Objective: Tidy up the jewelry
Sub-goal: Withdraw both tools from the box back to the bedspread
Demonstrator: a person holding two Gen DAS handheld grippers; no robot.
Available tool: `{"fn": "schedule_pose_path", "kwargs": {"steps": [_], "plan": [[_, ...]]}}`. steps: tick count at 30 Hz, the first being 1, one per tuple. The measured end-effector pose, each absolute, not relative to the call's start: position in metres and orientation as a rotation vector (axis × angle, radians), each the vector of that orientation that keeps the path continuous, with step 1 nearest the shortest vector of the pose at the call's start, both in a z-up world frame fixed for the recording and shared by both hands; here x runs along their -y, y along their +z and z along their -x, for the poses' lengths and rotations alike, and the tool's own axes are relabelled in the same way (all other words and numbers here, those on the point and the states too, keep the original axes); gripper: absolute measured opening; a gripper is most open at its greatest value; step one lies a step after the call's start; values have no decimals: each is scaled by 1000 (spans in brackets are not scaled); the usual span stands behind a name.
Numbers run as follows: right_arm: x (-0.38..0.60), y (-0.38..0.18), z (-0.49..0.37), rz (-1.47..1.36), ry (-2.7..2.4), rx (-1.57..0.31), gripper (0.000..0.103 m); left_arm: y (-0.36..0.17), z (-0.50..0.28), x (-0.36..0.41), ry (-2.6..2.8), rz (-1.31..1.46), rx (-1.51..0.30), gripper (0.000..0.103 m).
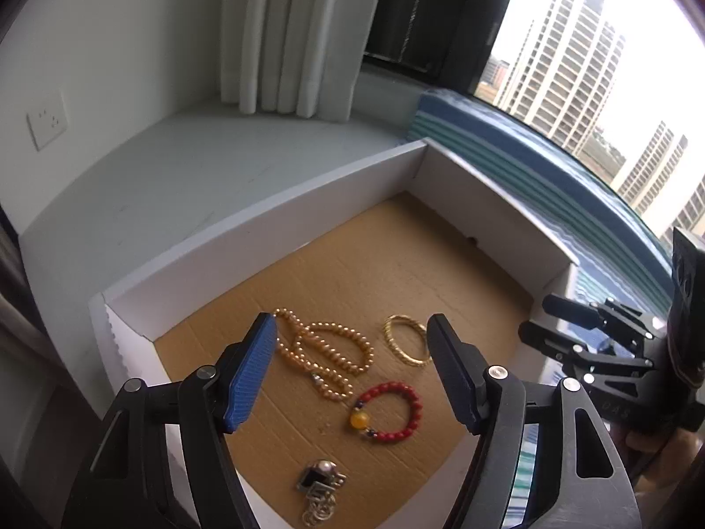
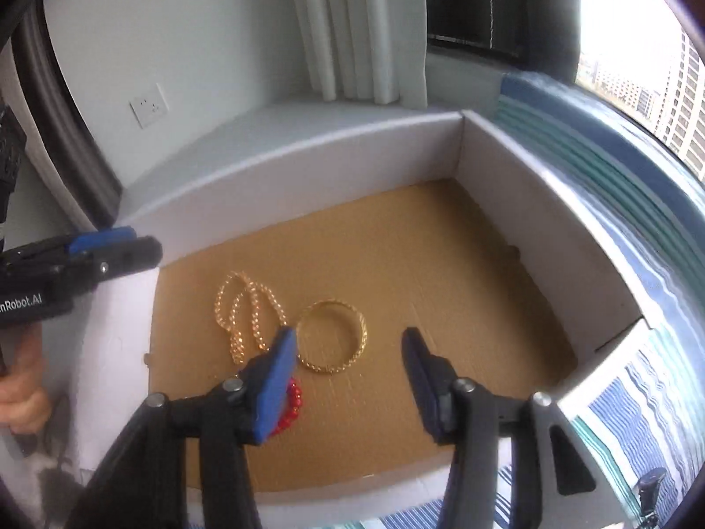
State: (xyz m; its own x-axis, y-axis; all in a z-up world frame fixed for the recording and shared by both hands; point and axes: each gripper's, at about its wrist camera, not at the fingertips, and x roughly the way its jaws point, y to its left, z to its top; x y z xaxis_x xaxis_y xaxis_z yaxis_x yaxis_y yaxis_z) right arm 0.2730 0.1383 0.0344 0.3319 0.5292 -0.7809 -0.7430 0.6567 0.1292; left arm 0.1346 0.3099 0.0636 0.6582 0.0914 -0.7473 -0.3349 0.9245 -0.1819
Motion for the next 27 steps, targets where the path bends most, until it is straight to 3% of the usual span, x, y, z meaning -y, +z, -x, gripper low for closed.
{"fn": "schedule_pose_path", "kwargs": {"steps": [2,6,12,17,20,23,26,27], "plan": [[-112,54,-255,239,839,-841,52,89,-114,-289,197,294,-765,80],[-55,79,-209,177,792,-739,67,142,-77,-238,73,214,-651,94],[49,53,-131,177,621,-690,68,168,-36,-162,-100,176,-565,102],[159,15,-69,96,408,-766,69,112,-29,-108,-180,249,-607,102],[216,14,-32,-10,278,-736,85,54,-42,-80,-193,270,-745,102],[261,18,-11,-92,193,-696,88,-3,-52,-59,-201,323,-893,101],[276,9,-5,-102,160,-709,103,-40,-56,-40,-246,324,-980,101],[277,2,-7,-109,161,-732,103,-47,-55,-34,-254,292,-996,101]]}}
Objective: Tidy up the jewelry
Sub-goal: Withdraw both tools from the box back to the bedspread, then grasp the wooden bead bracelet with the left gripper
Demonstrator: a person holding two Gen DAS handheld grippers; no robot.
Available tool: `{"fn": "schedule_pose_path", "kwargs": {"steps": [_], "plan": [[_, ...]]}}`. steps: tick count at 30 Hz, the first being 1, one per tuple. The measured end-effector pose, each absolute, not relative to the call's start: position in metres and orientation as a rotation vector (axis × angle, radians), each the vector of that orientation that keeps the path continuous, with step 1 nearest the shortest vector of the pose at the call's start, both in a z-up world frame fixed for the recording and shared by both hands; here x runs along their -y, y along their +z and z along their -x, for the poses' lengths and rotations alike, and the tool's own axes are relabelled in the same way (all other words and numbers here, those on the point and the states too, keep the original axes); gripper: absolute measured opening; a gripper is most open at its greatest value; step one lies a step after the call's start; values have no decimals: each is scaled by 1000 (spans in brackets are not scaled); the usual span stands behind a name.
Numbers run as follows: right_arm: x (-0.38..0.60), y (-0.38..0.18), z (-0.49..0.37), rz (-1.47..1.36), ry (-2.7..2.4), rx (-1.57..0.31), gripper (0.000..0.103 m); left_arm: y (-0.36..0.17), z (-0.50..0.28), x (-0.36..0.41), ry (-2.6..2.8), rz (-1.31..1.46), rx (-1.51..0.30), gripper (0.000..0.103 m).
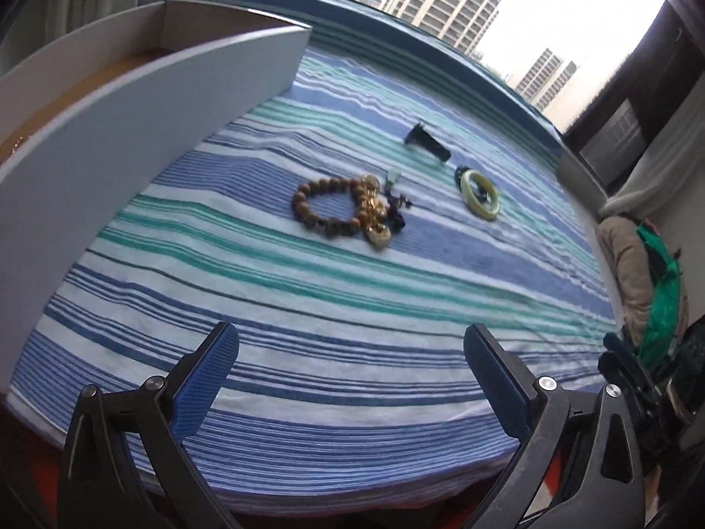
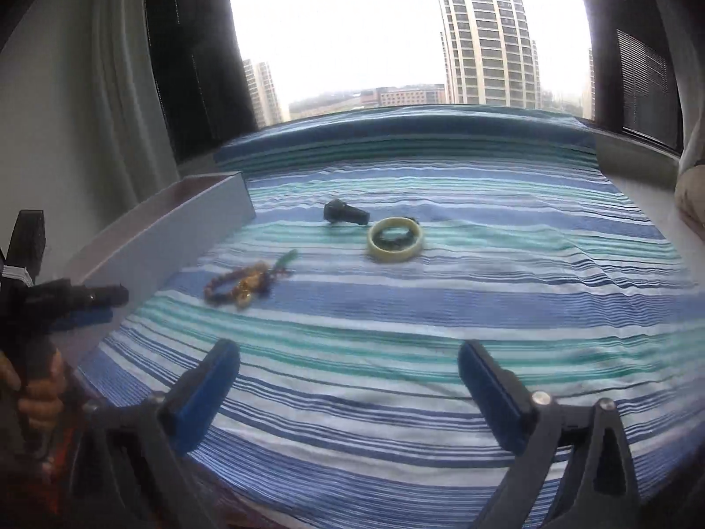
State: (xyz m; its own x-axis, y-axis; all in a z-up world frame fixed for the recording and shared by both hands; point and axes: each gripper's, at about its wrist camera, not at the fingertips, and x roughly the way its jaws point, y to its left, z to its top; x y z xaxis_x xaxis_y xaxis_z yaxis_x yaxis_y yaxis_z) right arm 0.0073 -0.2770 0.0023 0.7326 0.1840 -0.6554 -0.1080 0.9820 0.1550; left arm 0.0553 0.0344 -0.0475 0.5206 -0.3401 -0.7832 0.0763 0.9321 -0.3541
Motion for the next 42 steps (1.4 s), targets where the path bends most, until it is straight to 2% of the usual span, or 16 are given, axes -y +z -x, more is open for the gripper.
{"fn": "schedule_pose_path", "kwargs": {"steps": [5,8,14,19,24,25,26,28,31,32,33,42], "plan": [[259,-26,-15,-117,197,-830,103,-65,-56,-13,-257,85,-1086,102],[244,-35,-23,-118,238,-868,103,-69,-65,-23,-221,78,-1135,102],[231,-39,-24,-82,259,-883,103,-68,-98,-60,-188,265,-1110,102],[235,-44,-27,-109,259,-910,103,-64,-146,-51,-117,200,-1045,102],[234,-40,-24,-99,259,-904,103,-87,-182,-30,-49,86,-1036,99],[235,-40,-23,-101,257,-904,103,-93,-185,-26,-30,55,-1047,97],[237,-40,-23,-103,256,-905,103,-99,-186,-23,-8,19,-1060,88],[239,-40,-23,-108,251,-909,103,-99,-179,-20,7,-30,-1034,79],[241,-42,-24,-114,247,-917,103,-93,-166,-23,6,-66,-1028,42],[241,-42,-25,-115,248,-920,103,-92,-160,-27,-4,-63,-1038,13],[239,-43,-25,-113,251,-922,103,-92,-155,-34,-29,-30,-1055,10],[218,-39,-43,-56,313,-978,103,-92,-87,-72,-80,63,-1093,10]]}}
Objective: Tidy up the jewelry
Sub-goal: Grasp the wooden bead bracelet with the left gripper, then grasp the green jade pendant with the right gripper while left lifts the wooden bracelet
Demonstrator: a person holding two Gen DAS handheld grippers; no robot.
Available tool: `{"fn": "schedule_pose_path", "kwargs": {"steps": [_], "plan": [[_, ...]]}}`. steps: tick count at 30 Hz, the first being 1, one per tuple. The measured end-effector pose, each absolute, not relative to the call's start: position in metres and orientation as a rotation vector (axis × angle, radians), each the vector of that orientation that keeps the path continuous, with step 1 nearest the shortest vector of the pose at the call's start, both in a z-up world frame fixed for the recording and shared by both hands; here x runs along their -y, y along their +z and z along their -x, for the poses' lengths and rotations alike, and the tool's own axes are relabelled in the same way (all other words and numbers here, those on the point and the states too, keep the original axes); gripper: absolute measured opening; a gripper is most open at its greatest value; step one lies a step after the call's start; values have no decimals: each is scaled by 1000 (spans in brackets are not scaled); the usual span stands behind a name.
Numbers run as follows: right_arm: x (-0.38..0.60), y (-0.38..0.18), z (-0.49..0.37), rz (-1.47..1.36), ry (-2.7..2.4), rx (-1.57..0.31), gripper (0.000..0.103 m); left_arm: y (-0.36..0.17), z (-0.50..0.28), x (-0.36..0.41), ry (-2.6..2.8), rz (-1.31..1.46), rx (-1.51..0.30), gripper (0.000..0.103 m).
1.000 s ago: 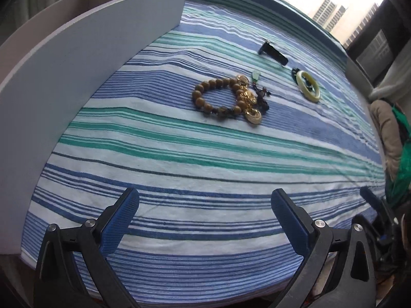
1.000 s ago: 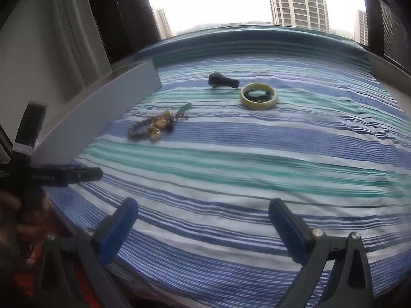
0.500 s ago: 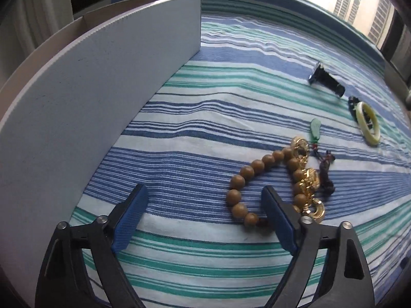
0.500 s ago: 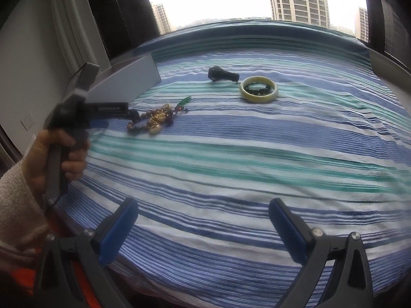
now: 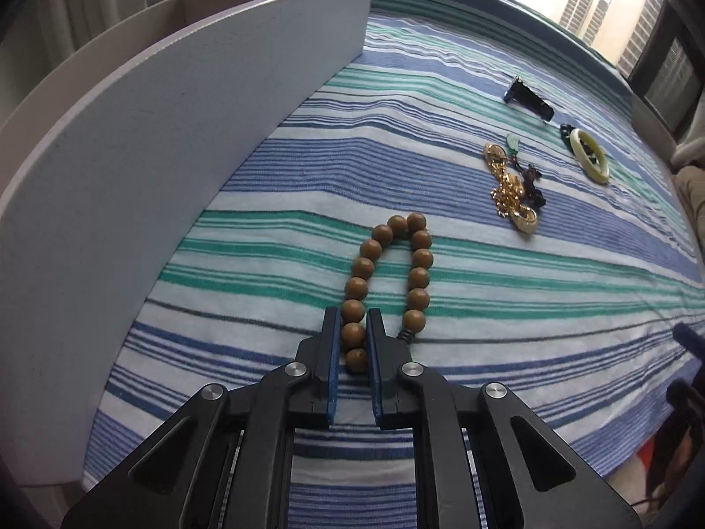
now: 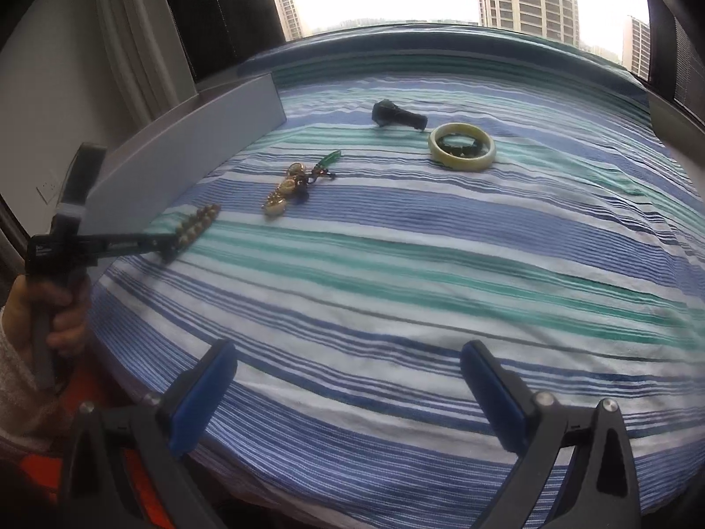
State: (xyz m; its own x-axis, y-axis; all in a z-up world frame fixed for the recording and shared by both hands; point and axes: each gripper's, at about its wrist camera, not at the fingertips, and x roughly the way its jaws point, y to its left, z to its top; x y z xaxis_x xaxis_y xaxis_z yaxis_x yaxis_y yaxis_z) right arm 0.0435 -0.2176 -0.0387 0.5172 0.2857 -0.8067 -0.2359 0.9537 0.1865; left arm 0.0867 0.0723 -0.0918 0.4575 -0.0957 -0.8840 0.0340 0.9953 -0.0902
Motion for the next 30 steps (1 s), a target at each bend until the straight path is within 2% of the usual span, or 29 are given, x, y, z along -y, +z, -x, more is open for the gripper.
{"fn": "schedule_pose_path", "kwargs": {"steps": [7,8,9,11,18,19,21,30], "plan": [[186,-30,-147,-62,429,-1019,102,-90,-77,-69,-72,39,-1067,11],[177,-37,-162,-41,434,-1032,90,-90,-77,-69,-74,39,-1064,12],[168,-45,-176,-17,444,-1050,67,-90,-78,-69,-75,41,-1063,12],[152,-63,-196,39,449,-1085,47,-90,-76,-70,-79,46,-1062,12],[121,-82,-216,156,459,-1073,46,-90,-74,-73,-94,45,-1051,12],[118,-82,-216,174,464,-1069,42,-90,-74,-72,-94,41,-1050,12],[113,-81,-214,231,463,-1068,12,-90,-74,-71,-96,35,-1050,12],[172,-39,-156,39,457,-1023,12,-87,-72,-79,-187,170,-1078,9]]}}
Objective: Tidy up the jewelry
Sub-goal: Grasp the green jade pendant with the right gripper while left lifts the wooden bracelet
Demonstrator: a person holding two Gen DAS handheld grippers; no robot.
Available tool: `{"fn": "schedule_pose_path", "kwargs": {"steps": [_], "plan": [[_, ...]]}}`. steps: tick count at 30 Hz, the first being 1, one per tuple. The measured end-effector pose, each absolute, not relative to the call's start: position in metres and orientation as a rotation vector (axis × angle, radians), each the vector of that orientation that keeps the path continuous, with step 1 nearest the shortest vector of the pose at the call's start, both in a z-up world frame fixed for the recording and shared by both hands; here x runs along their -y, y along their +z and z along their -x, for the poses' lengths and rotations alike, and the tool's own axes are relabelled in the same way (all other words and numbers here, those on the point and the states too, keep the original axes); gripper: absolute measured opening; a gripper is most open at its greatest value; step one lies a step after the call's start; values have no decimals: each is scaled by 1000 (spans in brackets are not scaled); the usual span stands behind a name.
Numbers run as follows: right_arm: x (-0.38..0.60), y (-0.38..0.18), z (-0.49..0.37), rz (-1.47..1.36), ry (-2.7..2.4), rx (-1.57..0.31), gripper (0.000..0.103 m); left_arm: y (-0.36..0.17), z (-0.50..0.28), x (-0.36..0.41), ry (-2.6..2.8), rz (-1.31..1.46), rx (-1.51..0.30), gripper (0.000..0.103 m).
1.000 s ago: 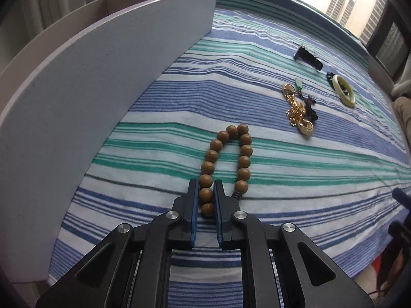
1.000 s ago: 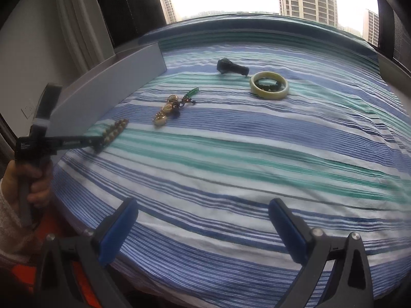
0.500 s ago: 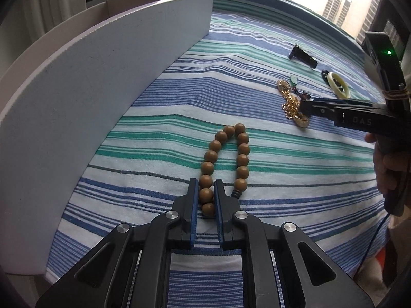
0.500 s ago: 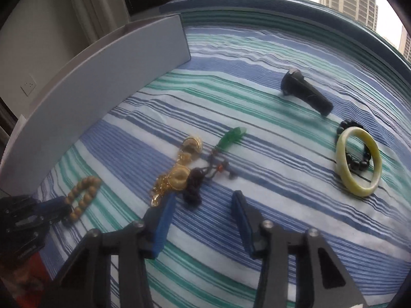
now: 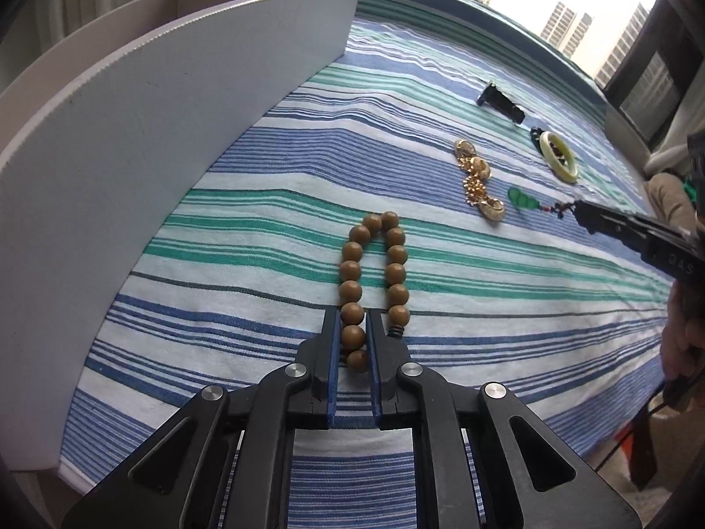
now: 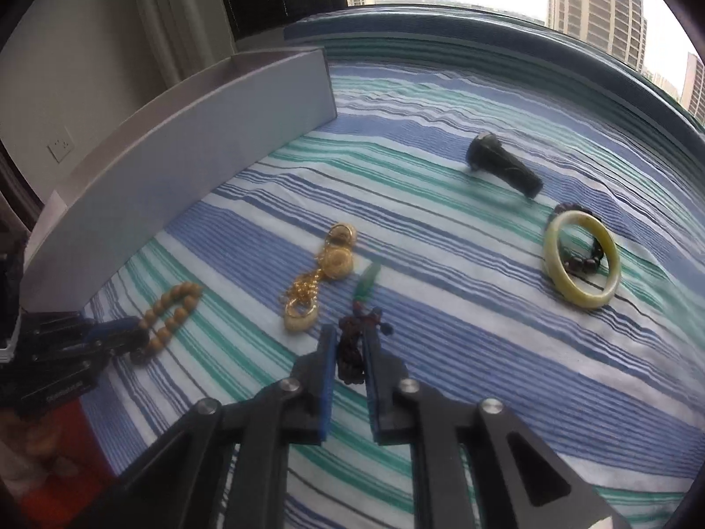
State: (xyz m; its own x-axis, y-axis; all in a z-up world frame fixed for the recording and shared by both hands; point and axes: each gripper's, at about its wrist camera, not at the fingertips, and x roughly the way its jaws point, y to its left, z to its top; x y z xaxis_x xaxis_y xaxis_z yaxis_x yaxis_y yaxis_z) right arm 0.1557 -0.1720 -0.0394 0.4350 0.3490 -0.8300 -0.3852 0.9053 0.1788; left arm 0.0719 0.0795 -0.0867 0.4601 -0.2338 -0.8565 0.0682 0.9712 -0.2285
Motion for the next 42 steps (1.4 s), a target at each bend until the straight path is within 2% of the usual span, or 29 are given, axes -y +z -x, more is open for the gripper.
{"fn": "schedule_pose_path", "kwargs": {"steps": [9,20,29,42], "plan": [[238,-9,-88,-196,437,-995,12,-34,-53,-87,-337,338,-977,9],[233,16,-74,-274,486,-944,11,12,-37,-99,-335,385,-912,9],[214,28,-77,-204,503,-931,11,12,-32,-93,-207,218,-925,9],[186,44,-81,-158,544,-914,11,8,-34,-97,-103,121,-924,9]]}}
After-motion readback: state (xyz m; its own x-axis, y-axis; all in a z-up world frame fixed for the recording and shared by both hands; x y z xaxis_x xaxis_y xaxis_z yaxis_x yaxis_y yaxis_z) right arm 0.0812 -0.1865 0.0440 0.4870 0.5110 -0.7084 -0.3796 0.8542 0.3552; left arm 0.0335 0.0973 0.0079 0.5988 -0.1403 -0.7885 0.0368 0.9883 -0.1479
